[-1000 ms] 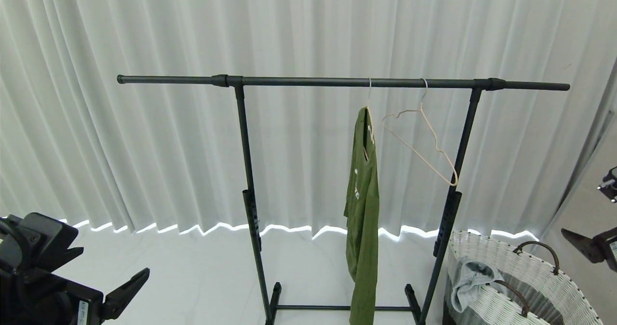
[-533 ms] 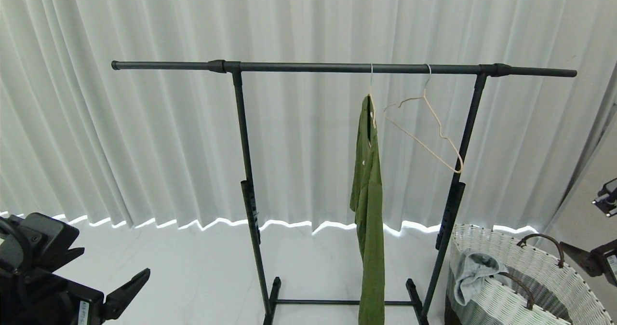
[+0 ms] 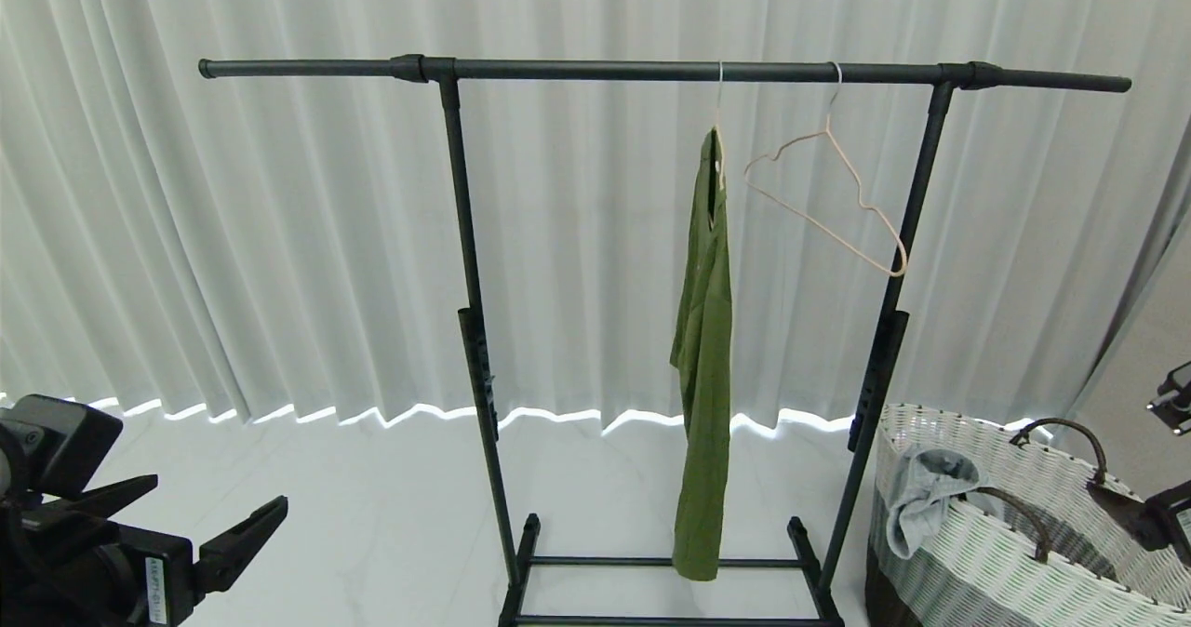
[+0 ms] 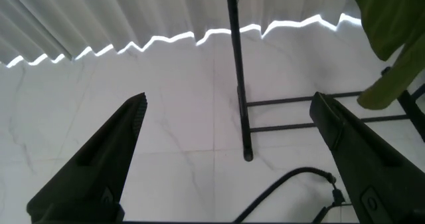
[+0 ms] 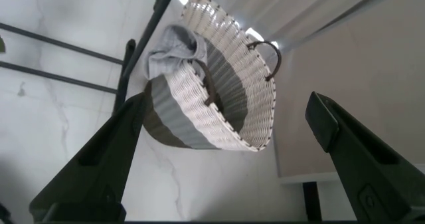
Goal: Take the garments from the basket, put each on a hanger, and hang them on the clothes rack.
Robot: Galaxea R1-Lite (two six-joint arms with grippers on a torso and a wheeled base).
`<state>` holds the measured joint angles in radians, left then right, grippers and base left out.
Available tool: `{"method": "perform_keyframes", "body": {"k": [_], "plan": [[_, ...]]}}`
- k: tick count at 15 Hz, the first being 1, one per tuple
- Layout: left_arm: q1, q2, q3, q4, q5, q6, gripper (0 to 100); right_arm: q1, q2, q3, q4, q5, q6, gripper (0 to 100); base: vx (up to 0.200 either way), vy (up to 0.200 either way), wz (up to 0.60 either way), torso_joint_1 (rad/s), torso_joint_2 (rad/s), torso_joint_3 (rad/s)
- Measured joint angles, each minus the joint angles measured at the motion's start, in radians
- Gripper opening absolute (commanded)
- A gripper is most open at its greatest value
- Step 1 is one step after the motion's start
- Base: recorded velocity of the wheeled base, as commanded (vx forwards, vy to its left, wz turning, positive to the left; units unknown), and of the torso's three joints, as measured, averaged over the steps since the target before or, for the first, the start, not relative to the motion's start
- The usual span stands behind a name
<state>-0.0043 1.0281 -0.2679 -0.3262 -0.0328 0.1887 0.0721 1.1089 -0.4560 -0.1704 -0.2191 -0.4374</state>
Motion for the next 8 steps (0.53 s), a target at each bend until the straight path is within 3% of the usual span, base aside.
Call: {"method": "perform_keyframes", "body": {"k": [4,8], "plan": [[0.0,-0.004,0.014,0.0,0.0,0.002,100,-0.012,-0.004,0.003,-0.001,0.0,-0.001,100,0.0,0.0,0.0,-0.146,0.46,0.31],[0.0,-0.013,0.023,0.0,0.001,0.003,100,-0.017,-0.004,0.013,-0.001,0.0,-0.008,100,0.0,0.0,0.0,-0.021,0.14,0.095]]}}
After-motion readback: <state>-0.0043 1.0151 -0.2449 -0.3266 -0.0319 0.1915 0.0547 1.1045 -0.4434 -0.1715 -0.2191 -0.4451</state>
